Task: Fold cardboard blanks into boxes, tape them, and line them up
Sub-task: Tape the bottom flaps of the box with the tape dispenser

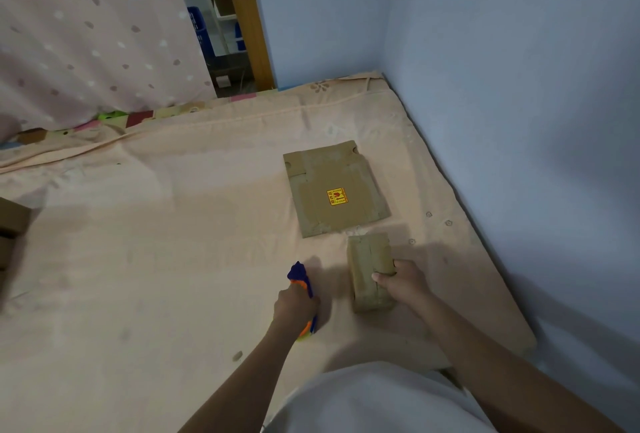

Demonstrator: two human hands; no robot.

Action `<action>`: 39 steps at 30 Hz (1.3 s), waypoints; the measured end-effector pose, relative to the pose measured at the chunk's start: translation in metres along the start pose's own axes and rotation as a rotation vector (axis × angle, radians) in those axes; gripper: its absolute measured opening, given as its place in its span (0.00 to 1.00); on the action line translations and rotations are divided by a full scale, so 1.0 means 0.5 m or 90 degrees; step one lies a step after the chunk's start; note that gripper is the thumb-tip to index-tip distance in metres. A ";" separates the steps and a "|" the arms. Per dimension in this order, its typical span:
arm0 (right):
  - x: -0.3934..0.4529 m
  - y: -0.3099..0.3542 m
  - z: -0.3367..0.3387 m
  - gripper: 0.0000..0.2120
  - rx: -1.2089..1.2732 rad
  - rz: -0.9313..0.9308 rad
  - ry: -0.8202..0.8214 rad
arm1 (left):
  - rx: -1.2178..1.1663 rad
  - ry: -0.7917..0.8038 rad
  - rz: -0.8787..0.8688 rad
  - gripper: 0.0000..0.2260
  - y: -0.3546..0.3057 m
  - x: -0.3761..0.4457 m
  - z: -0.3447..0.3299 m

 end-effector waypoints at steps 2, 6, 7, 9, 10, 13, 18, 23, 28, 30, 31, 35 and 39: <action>-0.005 0.001 0.000 0.13 -0.003 -0.005 0.009 | 0.000 0.010 0.003 0.15 0.004 -0.005 -0.011; -0.018 0.013 0.006 0.14 -0.007 -0.009 0.021 | -0.027 -0.001 0.020 0.08 0.009 -0.022 -0.019; -0.021 0.016 0.007 0.14 -0.002 -0.006 0.023 | -0.027 -0.001 0.019 0.04 0.010 -0.023 -0.018; -0.027 0.023 0.010 0.15 0.008 -0.002 0.025 | -0.028 -0.010 0.004 0.03 0.004 -0.028 -0.007; -0.029 0.025 0.010 0.16 0.012 -0.001 0.023 | -0.030 -0.017 -0.005 0.04 0.001 -0.028 0.000; -0.038 0.028 0.011 0.17 0.018 0.000 0.016 | -0.006 -0.051 -0.017 0.10 -0.007 -0.028 0.036; -0.053 0.036 0.014 0.21 0.007 0.006 0.003 | -0.028 -0.092 -0.045 0.13 -0.012 -0.025 0.080; -0.063 0.048 0.017 0.24 -0.002 0.015 0.005 | -0.023 -0.094 -0.082 0.16 -0.024 -0.026 0.102; -0.074 0.058 0.017 0.25 0.016 0.018 0.016 | 0.061 -0.093 -0.102 0.28 -0.039 -0.032 0.123; -0.080 0.059 0.018 0.26 0.024 0.023 0.019 | 0.055 -0.105 -0.111 0.27 -0.040 -0.029 0.126; -0.083 0.060 0.019 0.26 0.027 0.026 0.020 | 0.049 -0.111 -0.118 0.26 -0.041 -0.029 0.128; -0.094 0.074 0.044 0.23 0.015 0.066 -0.053 | 0.032 -0.134 -0.158 0.21 -0.045 -0.040 0.146; -0.111 0.105 0.096 0.14 0.055 0.166 -0.150 | -0.025 -0.135 -0.232 0.25 -0.057 -0.072 0.189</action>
Point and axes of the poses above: each hand's wrist, its own x-axis towards the middle knuckle, its own z-axis out of the back of the hand, y = z × x, the point moved 6 cm from there along x, towards the middle knuckle, and after that the axes turned 11 degrees about -z, right-handed, at the moved point
